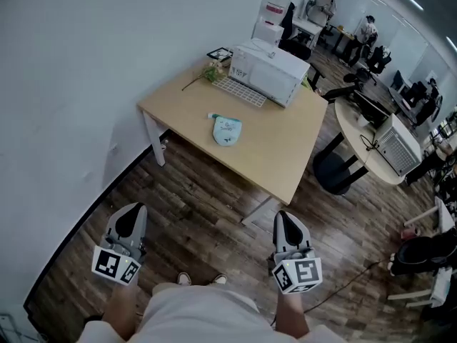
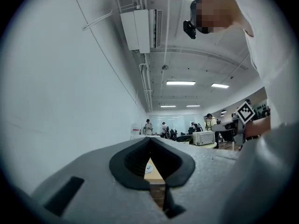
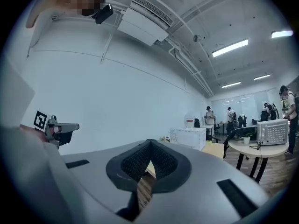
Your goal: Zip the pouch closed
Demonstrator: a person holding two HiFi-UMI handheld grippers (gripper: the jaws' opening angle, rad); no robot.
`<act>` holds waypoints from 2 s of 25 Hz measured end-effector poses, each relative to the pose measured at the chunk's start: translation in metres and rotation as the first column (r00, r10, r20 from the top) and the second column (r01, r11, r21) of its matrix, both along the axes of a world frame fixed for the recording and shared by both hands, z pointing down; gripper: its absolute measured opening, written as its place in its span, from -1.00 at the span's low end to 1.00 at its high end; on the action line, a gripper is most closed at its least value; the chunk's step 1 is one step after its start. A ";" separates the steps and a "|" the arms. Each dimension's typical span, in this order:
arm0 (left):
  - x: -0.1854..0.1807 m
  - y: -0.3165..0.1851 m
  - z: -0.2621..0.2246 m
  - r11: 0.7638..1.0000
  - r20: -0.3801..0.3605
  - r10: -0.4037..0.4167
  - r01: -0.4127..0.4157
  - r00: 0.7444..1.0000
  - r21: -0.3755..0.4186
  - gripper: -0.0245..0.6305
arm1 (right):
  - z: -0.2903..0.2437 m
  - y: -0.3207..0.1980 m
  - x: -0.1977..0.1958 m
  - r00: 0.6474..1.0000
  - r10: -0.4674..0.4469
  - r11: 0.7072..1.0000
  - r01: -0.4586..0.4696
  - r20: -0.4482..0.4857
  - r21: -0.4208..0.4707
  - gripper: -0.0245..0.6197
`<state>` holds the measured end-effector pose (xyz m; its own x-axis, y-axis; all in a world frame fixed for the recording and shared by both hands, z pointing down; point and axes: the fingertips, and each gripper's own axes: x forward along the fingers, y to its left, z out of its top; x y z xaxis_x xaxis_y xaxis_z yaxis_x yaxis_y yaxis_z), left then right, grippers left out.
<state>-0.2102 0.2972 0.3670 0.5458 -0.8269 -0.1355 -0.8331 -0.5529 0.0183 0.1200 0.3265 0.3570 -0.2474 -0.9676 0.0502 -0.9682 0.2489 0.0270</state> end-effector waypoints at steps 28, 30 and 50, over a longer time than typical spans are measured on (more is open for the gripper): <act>0.058 -0.022 0.015 0.998 -0.056 -0.037 0.034 0.998 -0.047 0.41 | 0.010 0.003 0.133 0.981 0.039 0.999 -0.040 0.189 -0.001 0.36; 0.065 -0.023 0.024 0.997 -0.042 -0.037 0.034 0.998 -0.063 0.41 | 0.019 -0.002 0.139 0.980 0.043 0.999 -0.042 0.196 -0.010 0.36; 0.068 -0.303 0.078 0.984 -0.082 0.080 -0.092 0.993 -0.155 0.41 | 0.047 -0.259 0.069 0.994 0.023 0.988 -0.007 0.107 -0.154 0.36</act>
